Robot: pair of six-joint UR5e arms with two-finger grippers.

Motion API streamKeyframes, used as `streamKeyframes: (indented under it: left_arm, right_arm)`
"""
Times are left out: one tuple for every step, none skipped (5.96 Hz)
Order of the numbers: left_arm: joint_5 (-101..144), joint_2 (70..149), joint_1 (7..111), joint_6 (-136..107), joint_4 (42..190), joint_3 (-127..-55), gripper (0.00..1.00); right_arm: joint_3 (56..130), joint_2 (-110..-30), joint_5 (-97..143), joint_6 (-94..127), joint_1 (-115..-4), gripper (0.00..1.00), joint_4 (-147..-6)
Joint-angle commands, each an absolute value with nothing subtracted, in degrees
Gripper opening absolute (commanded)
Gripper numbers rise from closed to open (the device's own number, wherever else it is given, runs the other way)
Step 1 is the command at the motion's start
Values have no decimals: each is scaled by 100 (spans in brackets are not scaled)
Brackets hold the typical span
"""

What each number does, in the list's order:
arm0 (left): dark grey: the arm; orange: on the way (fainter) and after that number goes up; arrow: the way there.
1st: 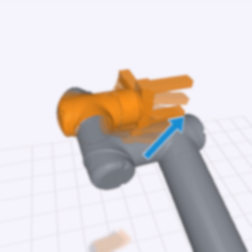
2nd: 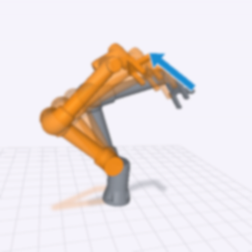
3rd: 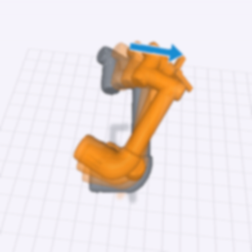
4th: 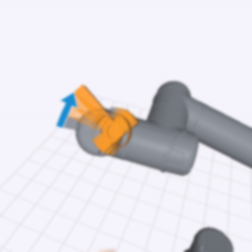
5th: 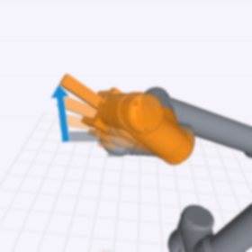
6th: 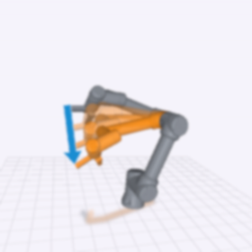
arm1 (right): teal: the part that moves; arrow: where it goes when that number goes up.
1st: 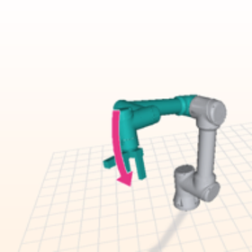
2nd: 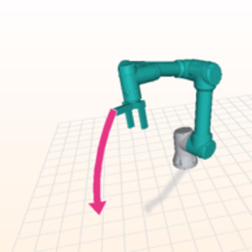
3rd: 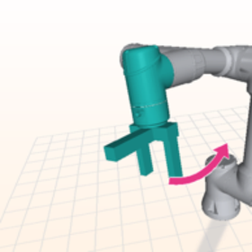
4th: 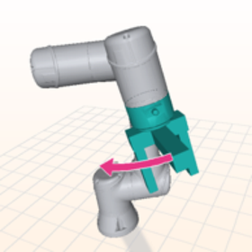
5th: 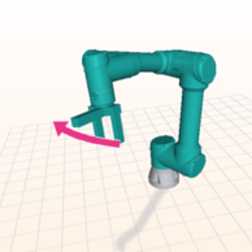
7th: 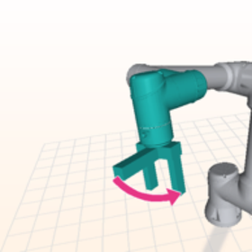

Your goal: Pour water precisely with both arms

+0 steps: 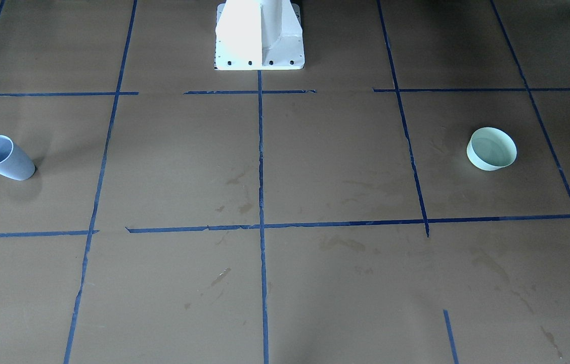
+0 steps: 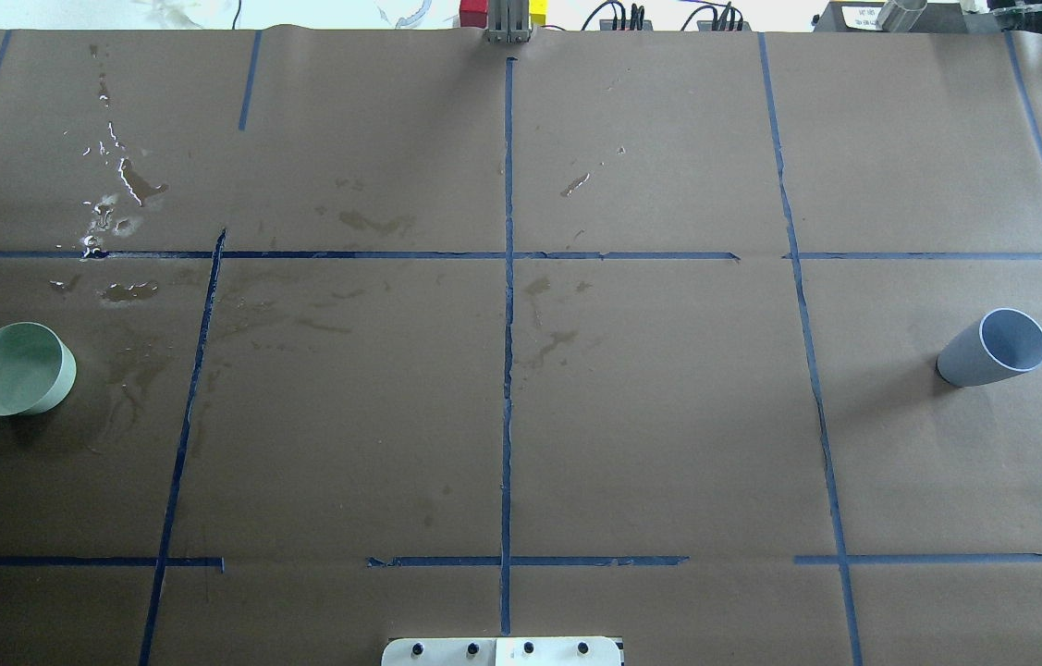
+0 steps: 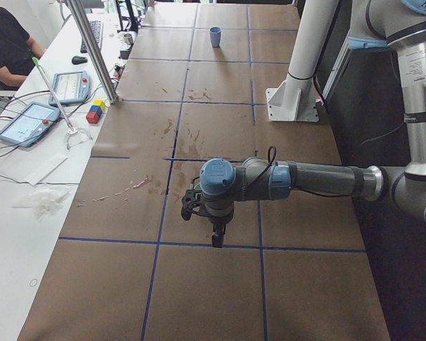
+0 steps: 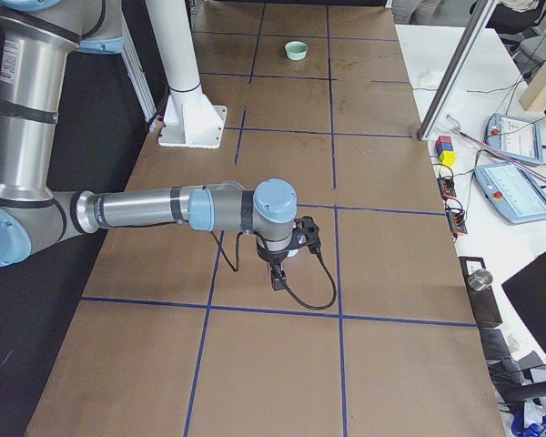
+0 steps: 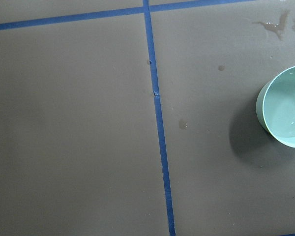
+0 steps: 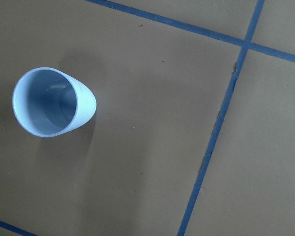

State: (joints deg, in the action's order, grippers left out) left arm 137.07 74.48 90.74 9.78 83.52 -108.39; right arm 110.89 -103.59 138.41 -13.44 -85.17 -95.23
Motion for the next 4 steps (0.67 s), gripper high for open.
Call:
streamKeyframes:
  left_arm:
    - [14095, 7409, 8983, 976, 8499, -10802, 100]
    - [14150, 7496, 8739, 802, 8603, -10793, 100]
    - [14098, 7671, 8493, -96, 9179, -10628, 100]
    - [14089, 7682, 7942, -593, 10107, -10287, 100]
  right_arm:
    - [11074, -10345, 13852, -1318, -8402, 100, -9448]
    - [10987, -10336, 13834, -1318, -8402, 100, -9448]
    - [10978, -10336, 13808, -1275, -8402, 100, -9448]
    - [10978, -10327, 13729, -1248, -8402, 100, -9440]
